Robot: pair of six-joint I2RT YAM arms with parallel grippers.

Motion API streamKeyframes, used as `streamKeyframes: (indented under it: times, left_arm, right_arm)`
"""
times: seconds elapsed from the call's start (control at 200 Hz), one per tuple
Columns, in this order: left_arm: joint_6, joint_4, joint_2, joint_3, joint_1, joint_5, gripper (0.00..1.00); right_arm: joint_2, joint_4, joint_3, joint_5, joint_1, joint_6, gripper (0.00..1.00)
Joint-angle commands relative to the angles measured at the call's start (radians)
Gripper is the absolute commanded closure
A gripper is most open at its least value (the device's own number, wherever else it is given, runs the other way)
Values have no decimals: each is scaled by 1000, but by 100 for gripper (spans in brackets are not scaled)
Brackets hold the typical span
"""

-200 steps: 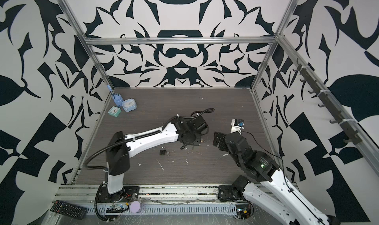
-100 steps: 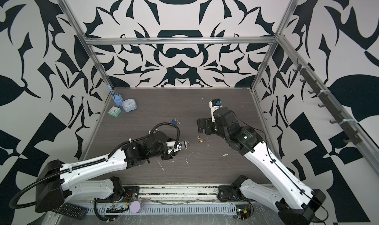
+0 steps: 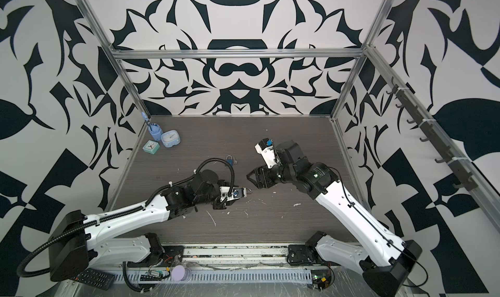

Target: Lock with the key

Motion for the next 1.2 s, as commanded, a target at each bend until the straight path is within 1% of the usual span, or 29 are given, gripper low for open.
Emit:
streamKeyframes:
  times: [0.0,0.095,0.19,0.25,0.355,0.445,0.53,0.625,0.75,0.845,0.975,1.08,1.195]
  left_arm:
    - [-4,76,-3,13,15,10,100]
    - [-7,56,0,26,24,36,100]
    - [-14,43,-1,31,33,57,100]
    - [-28,44,-6,31,40,73,100]
    - [-65,51,-18,31,57,111,100]
    - [-73,51,-21,33,65,129,100]
    - [-69,42,-15,38,65,124,100]
    - [-70,39,-10,42,66,120,100]
    - [-72,45,-12,42,66,116,100]
    - [-74,47,-7,47,67,109,100]
    - [-73,68,3,52,66,61,100]
    - [-71,104,8,45,66,10,100]
    - [-71,144,-1,36,65,-9,100]
  right_arm:
    - [-4,27,-23,-42,-3,23,30]
    - [3,38,-39,-25,-4,32,33]
    - [20,61,-56,-57,-4,45,38]
    - [33,75,-64,-85,-3,54,45]
    - [43,98,-80,-105,-3,70,54]
    - [48,115,-89,-113,-3,83,60]
    - [60,121,-90,-121,-4,93,63]
    - [69,126,-90,-127,-4,99,68]
    - [82,136,-92,-133,-4,111,80]
    - [92,150,-94,-147,-4,126,86]
    - [105,163,-89,-148,-4,149,97]
    - [115,173,-83,-152,-4,166,100]
    - [130,190,-84,-163,-4,183,100]
